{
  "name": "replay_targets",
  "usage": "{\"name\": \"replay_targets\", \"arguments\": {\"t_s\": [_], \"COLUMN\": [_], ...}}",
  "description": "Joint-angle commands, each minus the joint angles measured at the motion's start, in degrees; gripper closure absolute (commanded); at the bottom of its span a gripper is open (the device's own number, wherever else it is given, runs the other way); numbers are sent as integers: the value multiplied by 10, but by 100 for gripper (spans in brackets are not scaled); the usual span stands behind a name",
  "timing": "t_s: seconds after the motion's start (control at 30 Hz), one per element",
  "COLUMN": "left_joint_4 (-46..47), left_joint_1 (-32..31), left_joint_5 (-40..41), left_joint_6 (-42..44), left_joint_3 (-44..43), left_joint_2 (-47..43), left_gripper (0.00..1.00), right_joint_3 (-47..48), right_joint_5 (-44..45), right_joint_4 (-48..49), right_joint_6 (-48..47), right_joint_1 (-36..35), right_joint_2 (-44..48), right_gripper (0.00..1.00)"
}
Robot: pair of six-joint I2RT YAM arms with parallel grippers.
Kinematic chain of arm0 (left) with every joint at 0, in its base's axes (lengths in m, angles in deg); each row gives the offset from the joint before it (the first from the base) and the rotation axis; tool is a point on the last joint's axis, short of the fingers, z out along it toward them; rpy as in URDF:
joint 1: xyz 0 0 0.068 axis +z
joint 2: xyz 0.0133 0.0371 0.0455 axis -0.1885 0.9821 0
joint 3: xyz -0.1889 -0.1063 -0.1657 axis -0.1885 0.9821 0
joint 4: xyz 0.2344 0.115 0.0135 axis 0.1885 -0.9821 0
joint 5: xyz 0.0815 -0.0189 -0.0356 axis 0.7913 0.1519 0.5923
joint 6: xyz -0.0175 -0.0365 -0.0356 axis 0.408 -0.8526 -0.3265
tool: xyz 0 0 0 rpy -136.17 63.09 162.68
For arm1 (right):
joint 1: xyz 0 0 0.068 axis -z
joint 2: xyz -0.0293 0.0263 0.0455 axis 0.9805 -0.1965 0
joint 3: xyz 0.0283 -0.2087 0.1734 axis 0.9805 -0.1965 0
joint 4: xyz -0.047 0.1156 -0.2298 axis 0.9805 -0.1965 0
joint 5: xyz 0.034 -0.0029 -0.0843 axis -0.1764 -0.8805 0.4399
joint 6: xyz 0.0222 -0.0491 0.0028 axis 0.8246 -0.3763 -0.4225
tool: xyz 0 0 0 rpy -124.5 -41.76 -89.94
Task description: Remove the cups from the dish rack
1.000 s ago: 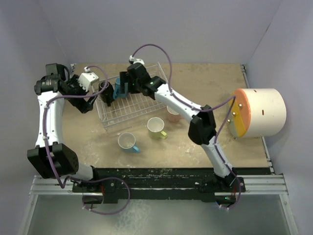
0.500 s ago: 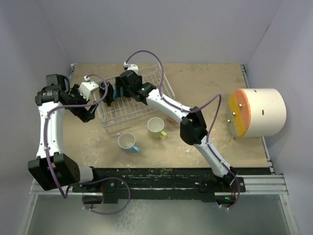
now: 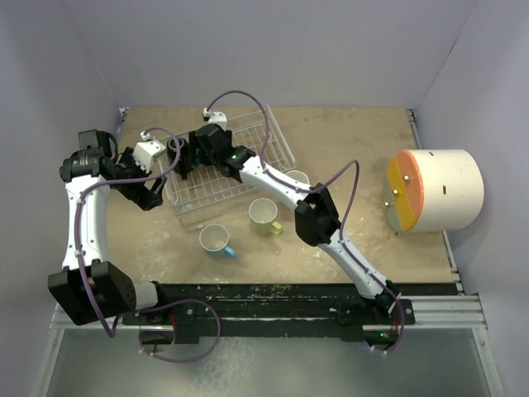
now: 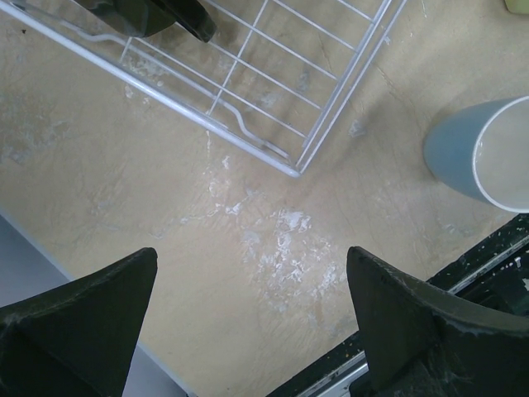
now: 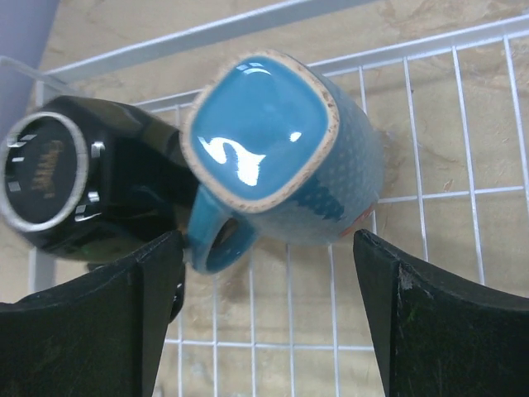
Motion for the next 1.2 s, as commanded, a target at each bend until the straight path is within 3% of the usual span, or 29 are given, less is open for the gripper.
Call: {"name": "replay_targets", "arguments": {"t_s": [0.0,0.27,0.63,0.8,1.0,1.17], "left_joint_4": [-3,-19,-5,-4,-2,-4], "left_joint_1": [5,5,5,5,5,5], "left_joint_5": [-25,-31,-62,-70,-66,-66], "left_joint_6": [-1,11,-8,-17,-14,-14], "left_joint_3": [-2,-5,20,14,14,7], "left_joint_2": [-26,-42,-35,-37,-42,-33], "left_gripper": [1,1,1,1,1,1], "right_joint_3": [43,27,-149,-104,-83,-42], "right_joint_5": [39,80,93,45,-75,-90], "right_joint_4": [34,46,77,50,42,10], "right_joint_6": [2,-14,-69,-68,-104,-122], "right_joint_1": [-1,0,9,23,42,45], "right_joint_2": [-16,-9,105,85,54,26], "right_gripper": [15,20,40,40,38,40]}}
